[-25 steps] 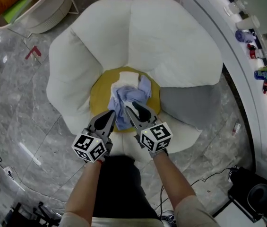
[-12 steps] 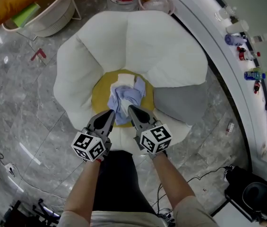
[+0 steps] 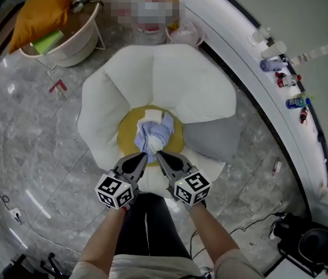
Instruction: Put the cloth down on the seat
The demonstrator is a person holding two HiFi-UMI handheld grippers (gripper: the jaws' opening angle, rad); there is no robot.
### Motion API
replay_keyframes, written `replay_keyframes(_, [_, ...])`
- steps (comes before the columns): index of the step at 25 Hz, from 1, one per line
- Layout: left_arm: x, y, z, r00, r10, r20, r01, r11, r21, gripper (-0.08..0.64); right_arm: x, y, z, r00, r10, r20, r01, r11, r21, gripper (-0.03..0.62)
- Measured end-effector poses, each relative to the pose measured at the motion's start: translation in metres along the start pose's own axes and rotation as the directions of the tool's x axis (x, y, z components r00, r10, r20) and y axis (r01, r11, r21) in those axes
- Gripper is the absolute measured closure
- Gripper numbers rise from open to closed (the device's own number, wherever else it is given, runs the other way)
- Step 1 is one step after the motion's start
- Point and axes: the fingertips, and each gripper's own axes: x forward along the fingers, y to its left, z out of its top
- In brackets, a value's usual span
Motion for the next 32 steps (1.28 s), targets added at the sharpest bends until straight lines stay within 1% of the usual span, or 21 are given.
replay_keyframes(7, [-0.035, -0.059, 0.034, 0.998, -0.055, -0.013, 0.056, 0.997, 0.059, 0.546, -0.043, 0.053, 0.040, 0.999, 0.044, 0.019, -0.044, 0.999, -0.029, 0.575])
replay_keyframes(11, [-0.060, -0.089, 0.057, 0.998, -0.066, 0.007, 0.065, 0.995, 0.080, 0.546, -0.068, 0.088, 0.059, 0.997, 0.077, 0.028, -0.075, 0.995, -0.060, 0.575])
replay_keyframes(14, [-0.081, -0.111, 0.072, 0.996, -0.081, 0.022, 0.079, 0.992, 0.102, 0.546, -0.089, 0.111, 0.072, 0.995, 0.083, 0.051, -0.079, 0.995, -0.060, 0.575])
replay_keyframes(17, [-0.101, -0.136, 0.085, 0.994, -0.106, 0.027, 0.101, 0.984, 0.147, 0.546, -0.113, 0.131, 0.087, 0.992, 0.089, 0.086, -0.085, 0.995, -0.058, 0.575])
replay_keyframes(22, [-0.129, -0.181, 0.107, 0.987, -0.156, 0.038, 0.144, 0.965, 0.221, 0.546, -0.154, 0.161, 0.111, 0.985, 0.111, 0.134, -0.101, 0.992, -0.075, 0.575])
replay_keyframes(27, [-0.146, -0.213, 0.118, 0.982, -0.181, 0.056, 0.161, 0.954, 0.254, 0.546, -0.188, 0.182, 0.126, 0.978, 0.128, 0.162, -0.112, 0.988, -0.105, 0.575])
replay_keyframes(32, [-0.173, -0.244, 0.125, 0.976, -0.211, 0.056, 0.187, 0.941, 0.283, 0.546, -0.213, 0.219, 0.130, 0.969, 0.171, 0.176, -0.148, 0.980, -0.136, 0.575])
